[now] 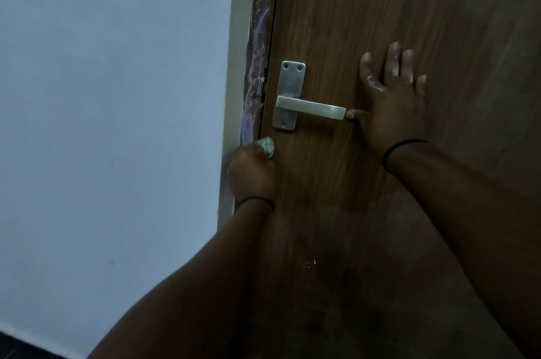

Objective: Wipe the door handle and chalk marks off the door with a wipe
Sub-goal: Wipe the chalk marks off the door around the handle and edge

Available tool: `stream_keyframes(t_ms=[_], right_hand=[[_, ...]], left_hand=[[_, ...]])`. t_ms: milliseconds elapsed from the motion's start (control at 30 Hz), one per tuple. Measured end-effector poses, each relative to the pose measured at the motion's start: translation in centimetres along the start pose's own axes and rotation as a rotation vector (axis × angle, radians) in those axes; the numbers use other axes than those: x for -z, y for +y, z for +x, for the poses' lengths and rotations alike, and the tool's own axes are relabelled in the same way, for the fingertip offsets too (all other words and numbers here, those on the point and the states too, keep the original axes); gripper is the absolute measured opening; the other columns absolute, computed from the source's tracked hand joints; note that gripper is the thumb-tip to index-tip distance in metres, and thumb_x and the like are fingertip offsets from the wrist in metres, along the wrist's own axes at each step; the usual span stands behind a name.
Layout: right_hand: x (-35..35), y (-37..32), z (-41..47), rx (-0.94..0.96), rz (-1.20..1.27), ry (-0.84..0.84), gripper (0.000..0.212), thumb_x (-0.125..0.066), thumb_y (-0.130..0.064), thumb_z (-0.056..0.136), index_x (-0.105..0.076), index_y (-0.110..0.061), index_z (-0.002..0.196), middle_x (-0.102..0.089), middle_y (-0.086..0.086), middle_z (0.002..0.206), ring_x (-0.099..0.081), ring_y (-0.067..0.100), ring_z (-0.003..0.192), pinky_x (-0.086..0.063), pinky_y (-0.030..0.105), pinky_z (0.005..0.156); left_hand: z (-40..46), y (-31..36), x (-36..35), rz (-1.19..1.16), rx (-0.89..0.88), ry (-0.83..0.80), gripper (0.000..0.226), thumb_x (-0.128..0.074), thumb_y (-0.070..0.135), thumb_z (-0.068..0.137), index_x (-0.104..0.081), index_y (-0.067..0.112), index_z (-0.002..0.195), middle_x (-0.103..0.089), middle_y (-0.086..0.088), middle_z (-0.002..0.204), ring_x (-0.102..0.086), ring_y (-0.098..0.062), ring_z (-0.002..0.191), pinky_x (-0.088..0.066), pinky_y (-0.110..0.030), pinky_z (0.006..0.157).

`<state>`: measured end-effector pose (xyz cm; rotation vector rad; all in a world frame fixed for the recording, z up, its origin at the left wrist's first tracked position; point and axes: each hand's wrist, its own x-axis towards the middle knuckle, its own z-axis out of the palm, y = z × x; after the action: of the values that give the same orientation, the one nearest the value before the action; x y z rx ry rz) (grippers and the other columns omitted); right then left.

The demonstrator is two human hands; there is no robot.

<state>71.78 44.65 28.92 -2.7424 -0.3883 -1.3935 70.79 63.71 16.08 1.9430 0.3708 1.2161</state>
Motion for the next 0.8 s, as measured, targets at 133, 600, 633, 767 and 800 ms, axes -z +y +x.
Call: stream_keyframes(t_ms=[133, 600, 633, 767, 800], right_hand=[[-0.2, 0.0, 0.0, 0.007, -0.001, 0.009, 0.089, -0.066, -0.037, 0.087, -0.007, -0.03, 0.153, 0.01, 0.011, 0.161, 0.009, 0.031, 0.147, -0.005, 0.054, 0.118], [-0.4, 0.2, -0.2, 0.023, 0.017, 0.03, 0.087, -0.066, -0.037, 0.086, -0.01, -0.03, 0.152, 0.008, 0.011, 0.161, 0.009, 0.032, 0.148, -0.006, 0.055, 0.118], [-0.5, 0.3, -0.2, 0.029, 0.016, 0.038, 0.086, -0.066, -0.037, 0.086, -0.011, -0.03, 0.152, 0.007, 0.012, 0.161, 0.008, 0.032, 0.148, -0.006, 0.056, 0.118], [-0.7, 0.3, -0.1, 0.035, 0.008, 0.049, 0.086, -0.067, -0.038, 0.085, -0.013, -0.03, 0.152, 0.003, 0.013, 0.161, 0.006, 0.034, 0.148, -0.007, 0.057, 0.118], [-0.7, 0.3, -0.1, 0.036, 0.004, 0.05, 0.086, -0.067, -0.038, 0.085, -0.014, -0.029, 0.152, 0.003, 0.014, 0.161, 0.005, 0.034, 0.148, -0.008, 0.057, 0.117]], left_hand=[[-4.0, -3.0, -0.3, 0.013, 0.112, -0.056, 0.021, -0.058, 0.018, 0.091, -0.073, 0.008, 0.101, -0.07, -0.013, 0.097, -0.067, -0.028, 0.087, -0.052, -0.034, 0.076], [-5.0, -3.1, -0.7, -0.022, 0.058, -0.045, 0.022, -0.058, 0.017, 0.089, -0.071, 0.003, 0.1, -0.07, -0.016, 0.097, -0.066, -0.03, 0.088, -0.044, -0.029, 0.071], [-5.2, -3.0, -0.9, -0.041, 0.083, -0.033, 0.021, -0.059, 0.016, 0.088, -0.072, 0.002, 0.098, -0.07, -0.016, 0.097, -0.066, -0.031, 0.087, -0.044, -0.029, 0.07], [-3.8, -1.4, -1.7, -0.135, 0.332, 0.054, 0.02, -0.057, 0.014, 0.088, -0.075, 0.007, 0.093, -0.071, -0.01, 0.097, -0.065, -0.026, 0.09, -0.04, -0.023, 0.069], [-3.7, -1.3, -1.8, -0.183, 0.375, 0.071, 0.019, -0.056, 0.012, 0.088, -0.075, 0.008, 0.089, -0.072, -0.009, 0.095, -0.066, -0.025, 0.089, -0.038, -0.021, 0.067]])
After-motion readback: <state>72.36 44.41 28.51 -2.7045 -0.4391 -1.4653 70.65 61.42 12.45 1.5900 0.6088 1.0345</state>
